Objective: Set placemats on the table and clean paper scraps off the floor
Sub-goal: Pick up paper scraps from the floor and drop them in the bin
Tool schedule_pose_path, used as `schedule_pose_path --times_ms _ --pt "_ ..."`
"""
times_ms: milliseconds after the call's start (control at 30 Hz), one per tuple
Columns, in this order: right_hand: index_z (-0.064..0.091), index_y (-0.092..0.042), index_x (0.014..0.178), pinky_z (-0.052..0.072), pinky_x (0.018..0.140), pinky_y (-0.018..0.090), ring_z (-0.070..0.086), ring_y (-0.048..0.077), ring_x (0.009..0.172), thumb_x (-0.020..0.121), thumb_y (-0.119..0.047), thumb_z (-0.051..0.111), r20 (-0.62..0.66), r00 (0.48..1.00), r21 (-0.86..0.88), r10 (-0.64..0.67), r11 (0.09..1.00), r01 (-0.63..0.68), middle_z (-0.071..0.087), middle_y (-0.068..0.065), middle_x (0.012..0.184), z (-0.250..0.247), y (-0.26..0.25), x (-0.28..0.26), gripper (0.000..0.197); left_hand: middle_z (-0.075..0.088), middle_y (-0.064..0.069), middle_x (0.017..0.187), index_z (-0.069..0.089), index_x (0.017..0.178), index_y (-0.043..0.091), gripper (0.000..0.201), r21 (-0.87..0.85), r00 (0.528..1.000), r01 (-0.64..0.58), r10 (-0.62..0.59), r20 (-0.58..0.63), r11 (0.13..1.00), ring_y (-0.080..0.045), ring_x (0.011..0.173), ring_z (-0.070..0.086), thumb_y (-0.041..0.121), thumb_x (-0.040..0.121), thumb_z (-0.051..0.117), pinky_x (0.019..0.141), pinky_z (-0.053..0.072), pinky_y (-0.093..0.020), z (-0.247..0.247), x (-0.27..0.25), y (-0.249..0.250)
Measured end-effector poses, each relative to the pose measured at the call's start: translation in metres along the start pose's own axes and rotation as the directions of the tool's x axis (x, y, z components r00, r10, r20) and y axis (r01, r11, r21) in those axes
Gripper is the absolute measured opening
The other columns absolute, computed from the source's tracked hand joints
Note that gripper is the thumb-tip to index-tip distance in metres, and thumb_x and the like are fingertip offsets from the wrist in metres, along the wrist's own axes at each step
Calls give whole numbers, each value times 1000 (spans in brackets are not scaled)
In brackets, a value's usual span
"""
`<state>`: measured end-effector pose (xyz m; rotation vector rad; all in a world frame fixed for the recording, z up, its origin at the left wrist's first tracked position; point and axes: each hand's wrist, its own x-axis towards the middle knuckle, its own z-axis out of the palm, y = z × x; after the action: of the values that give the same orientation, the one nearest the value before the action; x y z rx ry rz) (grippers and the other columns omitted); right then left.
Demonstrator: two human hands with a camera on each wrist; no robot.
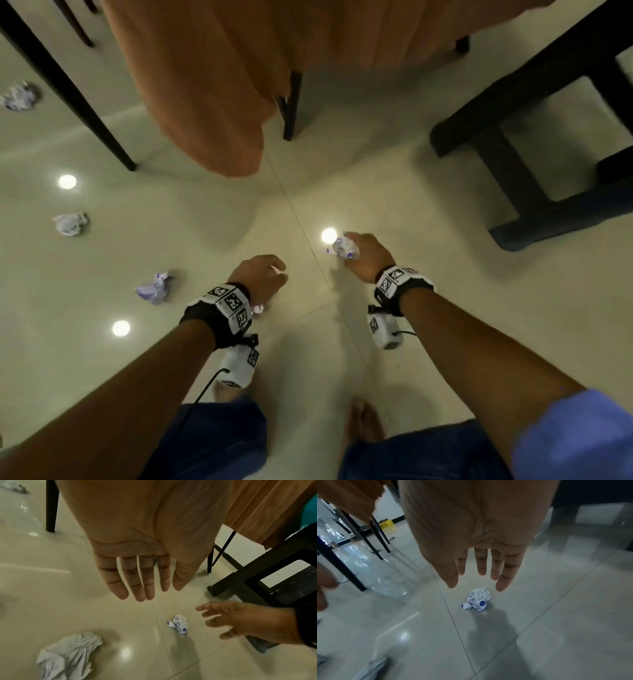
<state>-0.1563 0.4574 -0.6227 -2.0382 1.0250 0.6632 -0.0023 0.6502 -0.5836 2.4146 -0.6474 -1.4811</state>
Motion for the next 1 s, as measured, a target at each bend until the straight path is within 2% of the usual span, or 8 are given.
schedule_pose_path --times_ms 100,233,433,600,667,767,900,1000 --pt "26 -45 147 37 110 46 31 38 139 85 -40 64 -65 998 -21 -25 1000 24 9 7 161 33 5 55 72 54 -3 130 57 120 31 34 89 991 94 -85 -104 992 -27 118 52 37 86 59 97 45 -37 39 39 -39" --pt "52 -28 114 51 77 41 41 37 110 86 -13 55 -221 971 -213 -90 976 42 35 11 127 80 7 71 33 9 -2 154 24 142 40 69 145 961 255 -234 -149 956 -37 140 16 34 83 59 104 38 -56 85 51 -82" --pt "62 -10 106 44 80 35 58 35 93 93 -10 46 -87 968 -145 -237 964 223 60 14 104 115 -4 43 21 26 -9 137 34 129 26 55 255 947 263 -198 -252 931 -36 116 39 5 82 52 74 52 -42 124 30 -107" --pt "66 -15 73 35 68 28 53 22 75 82 0 47 17 942 -48 -335 941 336 60 3 85 124 -56 29 26 46 -17 118 43 117 10 35 -24 934 247 -244 -261 969 -39 98 53 6 84 51 77 47 -39 107 14 -130" --pt "61 -11 74 32 63 27 52 24 75 85 -6 48 48 936 -45 -349 935 352 57 6 84 133 -91 33 18 52 -15 109 44 115 9 33 -263 882 252 -333 -332 931 -39 94 56 13 84 55 75 44 -36 93 1 -134" --pt "54 -22 85 32 65 26 52 22 80 86 -22 57 90 928 -54 -363 928 368 57 2 91 156 -149 45 4 60 -9 97 46 105 13 27 -657 743 257 -580 -336 709 -33 84 58 21 82 59 71 39 -29 66 -18 -151" --pt "43 -41 132 38 78 27 51 19 84 84 -48 65 226 798 -187 -558 780 598 50 0 102 214 -225 56 53 63 -9 99 56 104 15 25 -902 513 198 -824 -238 384 -30 89 56 25 81 56 78 42 -30 30 -38 -207" --pt "29 -45 145 46 89 35 56 28 89 88 -42 62 290 754 -281 -589 700 656 44 8 123 268 -272 62 66 68 -7 93 65 93 14 28 -956 440 124 -879 -186 264 -30 89 60 36 78 58 77 42 -30 5 -48 -249"
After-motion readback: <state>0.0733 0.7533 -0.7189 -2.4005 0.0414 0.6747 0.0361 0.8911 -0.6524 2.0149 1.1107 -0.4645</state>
